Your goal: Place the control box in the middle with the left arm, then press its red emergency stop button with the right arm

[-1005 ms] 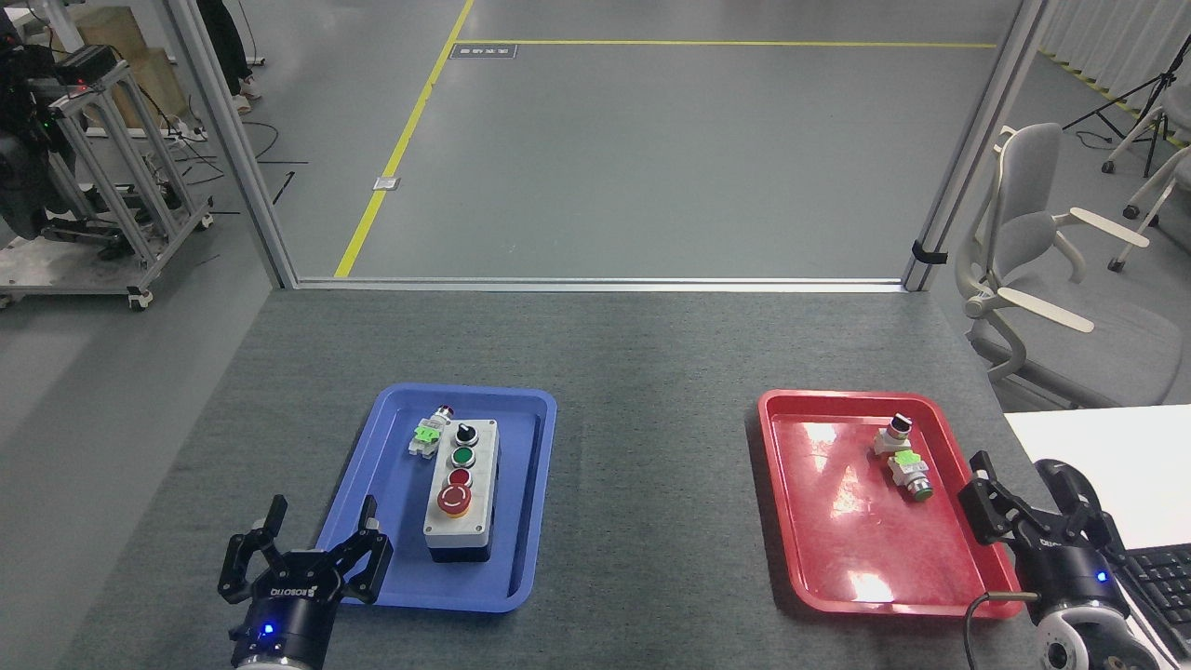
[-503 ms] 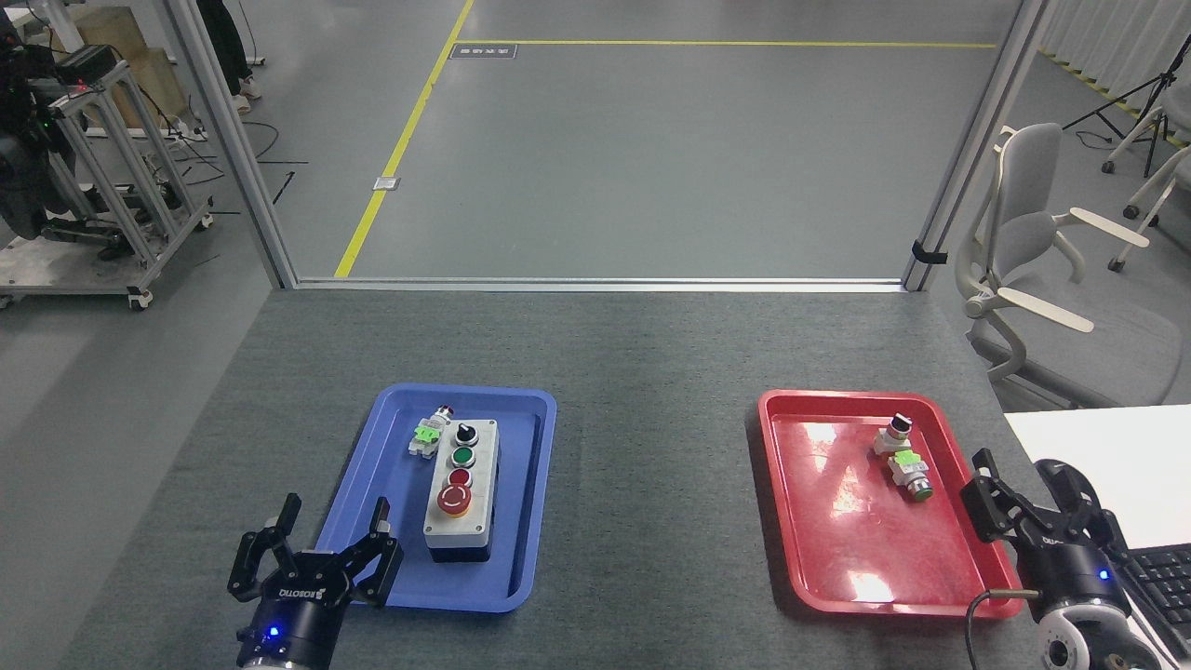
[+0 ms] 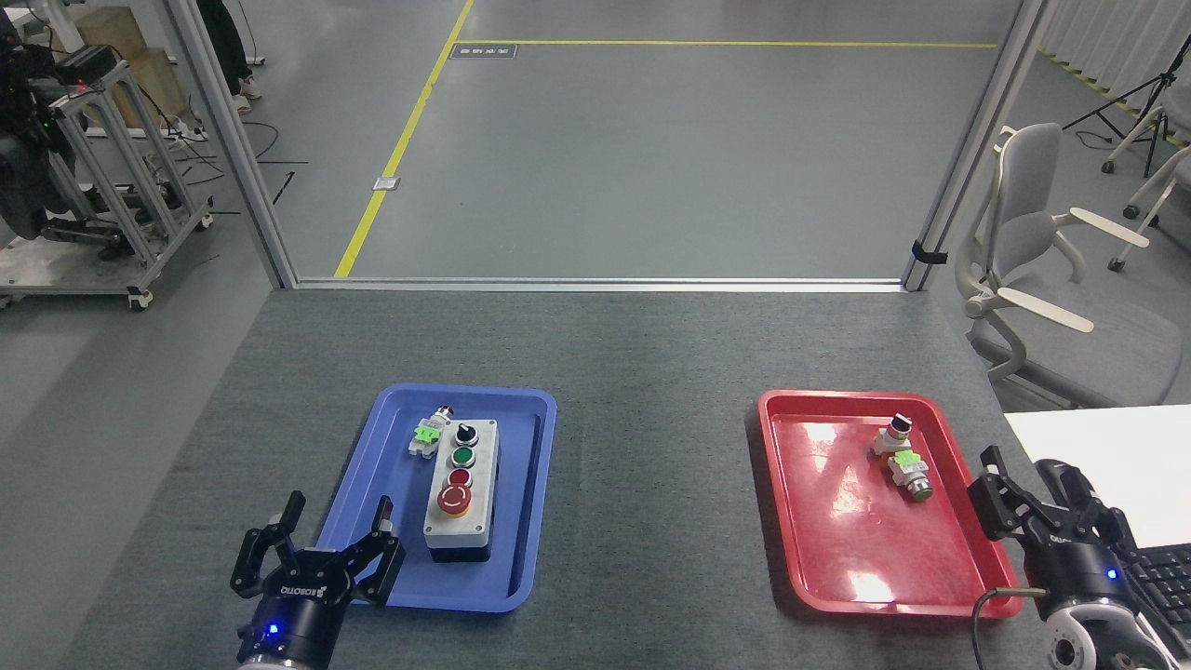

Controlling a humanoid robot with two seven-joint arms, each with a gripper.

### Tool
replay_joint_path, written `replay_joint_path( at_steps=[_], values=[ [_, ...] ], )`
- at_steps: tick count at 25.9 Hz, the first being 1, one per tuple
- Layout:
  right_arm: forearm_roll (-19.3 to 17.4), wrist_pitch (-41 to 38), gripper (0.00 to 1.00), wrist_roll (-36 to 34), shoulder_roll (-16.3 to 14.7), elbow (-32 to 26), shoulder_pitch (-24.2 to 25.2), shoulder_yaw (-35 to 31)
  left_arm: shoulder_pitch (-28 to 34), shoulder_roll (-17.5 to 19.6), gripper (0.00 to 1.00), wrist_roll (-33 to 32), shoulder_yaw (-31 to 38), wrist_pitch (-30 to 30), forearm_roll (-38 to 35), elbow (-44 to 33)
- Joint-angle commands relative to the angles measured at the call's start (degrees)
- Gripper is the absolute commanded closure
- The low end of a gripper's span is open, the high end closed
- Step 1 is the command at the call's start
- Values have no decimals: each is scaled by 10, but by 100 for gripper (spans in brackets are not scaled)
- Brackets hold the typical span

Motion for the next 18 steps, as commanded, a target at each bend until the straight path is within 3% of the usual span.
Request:
replay_joint_path(
  at_steps=[1, 18],
  values=[
    [0, -4, 0, 0, 1, 0, 1, -7, -5, 5, 1, -1, 1, -8, 2, -4],
    [1, -5, 0, 0, 2, 2, 3, -7, -6, 0, 1, -10, 1, 13, 1, 2]
  ],
)
